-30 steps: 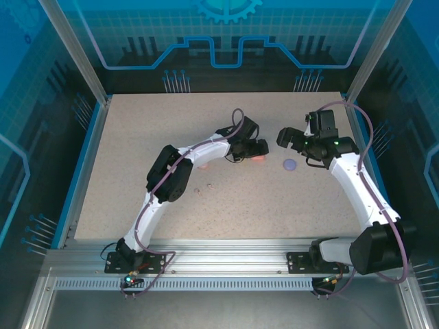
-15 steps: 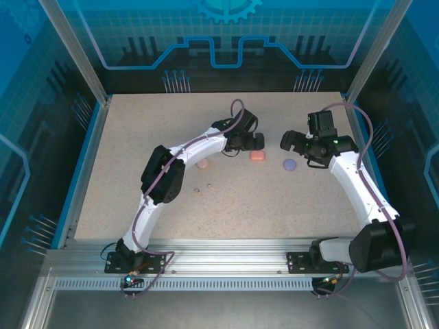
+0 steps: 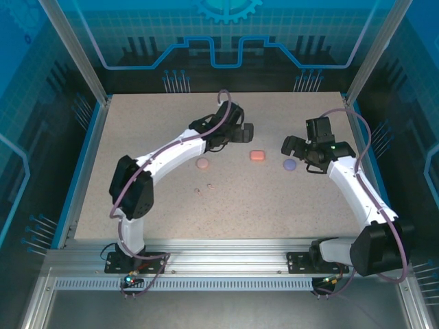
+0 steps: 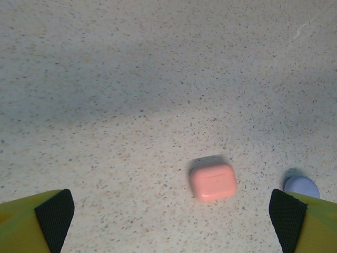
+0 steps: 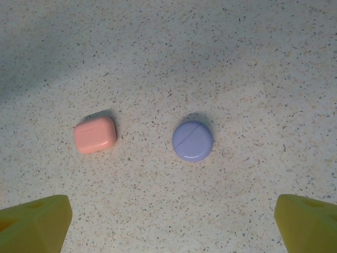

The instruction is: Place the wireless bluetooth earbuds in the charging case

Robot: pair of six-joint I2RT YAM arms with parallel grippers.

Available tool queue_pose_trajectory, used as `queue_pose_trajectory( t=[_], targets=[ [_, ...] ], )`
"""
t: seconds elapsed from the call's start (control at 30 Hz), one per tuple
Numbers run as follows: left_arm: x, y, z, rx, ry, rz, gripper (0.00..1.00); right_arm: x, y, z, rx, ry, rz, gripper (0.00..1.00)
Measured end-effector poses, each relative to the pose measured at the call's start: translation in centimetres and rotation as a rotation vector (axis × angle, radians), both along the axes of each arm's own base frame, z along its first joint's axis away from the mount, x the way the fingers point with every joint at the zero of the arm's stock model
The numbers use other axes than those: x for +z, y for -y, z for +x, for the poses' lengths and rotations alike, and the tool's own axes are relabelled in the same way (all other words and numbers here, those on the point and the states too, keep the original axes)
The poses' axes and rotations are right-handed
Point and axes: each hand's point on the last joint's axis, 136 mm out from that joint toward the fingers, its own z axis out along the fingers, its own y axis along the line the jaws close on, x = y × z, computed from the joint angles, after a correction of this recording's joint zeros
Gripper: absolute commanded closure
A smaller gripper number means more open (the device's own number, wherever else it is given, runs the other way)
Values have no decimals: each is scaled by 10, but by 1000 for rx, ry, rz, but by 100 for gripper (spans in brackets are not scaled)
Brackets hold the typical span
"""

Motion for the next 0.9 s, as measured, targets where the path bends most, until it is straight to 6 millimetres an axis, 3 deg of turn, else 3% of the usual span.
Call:
queue_pose_trajectory(
  t=[0.17,0.3,0.47,0.73,0.9],
  targets=[
    [8,-30,-18,16,41,-29,1,0,-8,2,17,7,7,0],
    [23,-55,-23,37,83,-83,1,-7,-35,6,81,-21,-1,0],
    [28,-93,-32,87,122,-130,1,-25,-82,13,186,-79,-9,0],
    [4,-173,-45,262,100,-205,1,-39,-173,45,297,-147,3,5],
    [2,-205,-44,359,89,-257,1,-57,-225,55,283,-222,17,7]
  ],
)
